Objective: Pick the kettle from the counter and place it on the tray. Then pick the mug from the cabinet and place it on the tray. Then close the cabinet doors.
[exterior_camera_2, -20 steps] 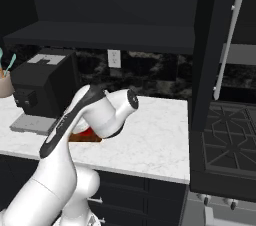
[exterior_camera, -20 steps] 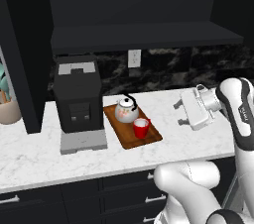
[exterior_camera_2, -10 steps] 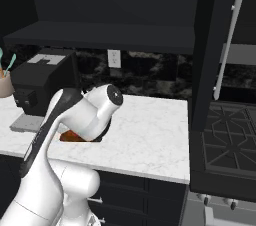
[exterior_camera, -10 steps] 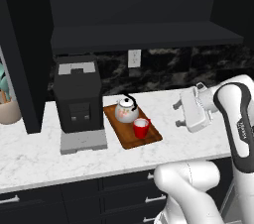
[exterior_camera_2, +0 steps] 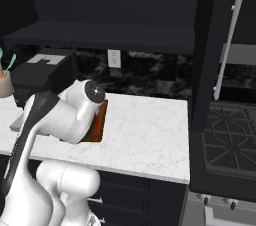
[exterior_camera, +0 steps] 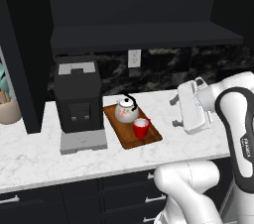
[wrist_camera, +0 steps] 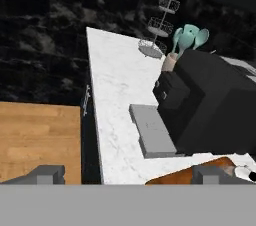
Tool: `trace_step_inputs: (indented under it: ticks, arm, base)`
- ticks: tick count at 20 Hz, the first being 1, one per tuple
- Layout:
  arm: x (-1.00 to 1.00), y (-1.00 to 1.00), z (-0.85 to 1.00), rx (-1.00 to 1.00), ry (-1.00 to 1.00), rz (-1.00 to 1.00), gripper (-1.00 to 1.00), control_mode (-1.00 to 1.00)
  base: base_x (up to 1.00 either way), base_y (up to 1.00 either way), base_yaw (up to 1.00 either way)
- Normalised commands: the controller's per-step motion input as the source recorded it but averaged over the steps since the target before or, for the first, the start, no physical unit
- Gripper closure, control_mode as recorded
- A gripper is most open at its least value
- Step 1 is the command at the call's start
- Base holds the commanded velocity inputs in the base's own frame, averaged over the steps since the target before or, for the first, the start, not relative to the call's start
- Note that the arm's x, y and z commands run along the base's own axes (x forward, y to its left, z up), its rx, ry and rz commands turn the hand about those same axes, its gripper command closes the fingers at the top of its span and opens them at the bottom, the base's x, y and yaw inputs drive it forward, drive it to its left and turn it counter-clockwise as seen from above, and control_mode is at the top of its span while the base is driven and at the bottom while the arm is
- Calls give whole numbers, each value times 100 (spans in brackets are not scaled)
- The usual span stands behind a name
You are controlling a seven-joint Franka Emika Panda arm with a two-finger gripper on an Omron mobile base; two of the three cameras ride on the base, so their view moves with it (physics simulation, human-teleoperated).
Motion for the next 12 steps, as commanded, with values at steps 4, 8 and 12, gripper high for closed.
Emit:
trace_step_inputs:
  ticks: [4,8,12]
  arm:
    - [-28,51,34,-1,-31,0,-100,-100]
    - [-27,44,38,0,-28,1,-100,-100]
    - [-35,31,34,0,-21,4,-100,-100]
  base:
    - [0,0,0]
    - [0,0,0]
    - [0,0,0]
